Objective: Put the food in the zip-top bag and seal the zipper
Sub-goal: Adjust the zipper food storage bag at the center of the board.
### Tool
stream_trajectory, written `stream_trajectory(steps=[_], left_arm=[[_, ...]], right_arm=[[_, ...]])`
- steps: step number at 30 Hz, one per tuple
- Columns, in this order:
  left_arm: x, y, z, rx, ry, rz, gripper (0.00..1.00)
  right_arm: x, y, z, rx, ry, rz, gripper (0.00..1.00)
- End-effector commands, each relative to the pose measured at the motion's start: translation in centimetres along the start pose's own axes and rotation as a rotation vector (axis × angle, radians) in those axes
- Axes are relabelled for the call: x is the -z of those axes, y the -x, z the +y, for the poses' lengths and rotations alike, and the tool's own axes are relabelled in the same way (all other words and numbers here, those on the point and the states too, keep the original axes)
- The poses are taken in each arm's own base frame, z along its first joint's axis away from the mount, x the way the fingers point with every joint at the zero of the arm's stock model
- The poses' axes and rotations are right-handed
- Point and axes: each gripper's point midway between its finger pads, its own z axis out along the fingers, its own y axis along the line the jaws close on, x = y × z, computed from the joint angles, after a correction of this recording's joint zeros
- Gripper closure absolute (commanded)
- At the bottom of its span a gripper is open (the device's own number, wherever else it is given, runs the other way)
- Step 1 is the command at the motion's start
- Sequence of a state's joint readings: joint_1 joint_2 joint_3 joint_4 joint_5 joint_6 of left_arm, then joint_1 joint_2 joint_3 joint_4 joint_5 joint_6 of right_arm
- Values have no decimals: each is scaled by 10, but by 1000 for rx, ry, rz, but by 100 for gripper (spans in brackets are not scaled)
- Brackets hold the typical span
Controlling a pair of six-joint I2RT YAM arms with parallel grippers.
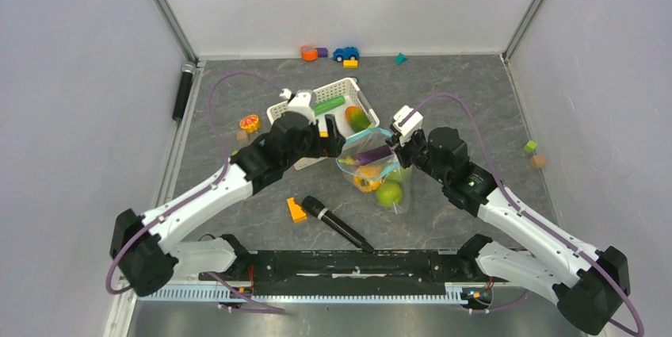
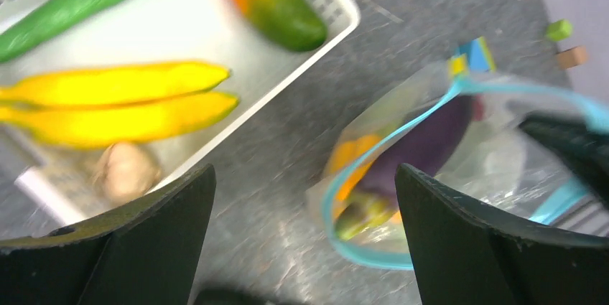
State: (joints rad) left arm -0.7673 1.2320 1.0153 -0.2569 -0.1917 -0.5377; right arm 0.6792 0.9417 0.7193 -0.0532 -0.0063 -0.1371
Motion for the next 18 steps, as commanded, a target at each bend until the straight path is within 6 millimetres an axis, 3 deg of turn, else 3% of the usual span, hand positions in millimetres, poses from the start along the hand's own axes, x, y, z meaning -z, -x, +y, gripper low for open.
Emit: stream_trajectory(steps=[1, 5, 11, 18], left_arm=[[19, 12, 23, 66, 43, -153, 0], [18, -6, 21, 84, -13, -135, 0], [5, -13, 0, 89, -128, -115, 2], [-11, -30, -9, 44, -169, -31, 26]], right_arm=[[5, 7, 0, -43, -14, -39, 99], [5, 7, 6, -55, 20, -47, 100], [2, 3, 12, -68, 43, -35, 100], [0, -1, 7, -71, 17, -18, 100]])
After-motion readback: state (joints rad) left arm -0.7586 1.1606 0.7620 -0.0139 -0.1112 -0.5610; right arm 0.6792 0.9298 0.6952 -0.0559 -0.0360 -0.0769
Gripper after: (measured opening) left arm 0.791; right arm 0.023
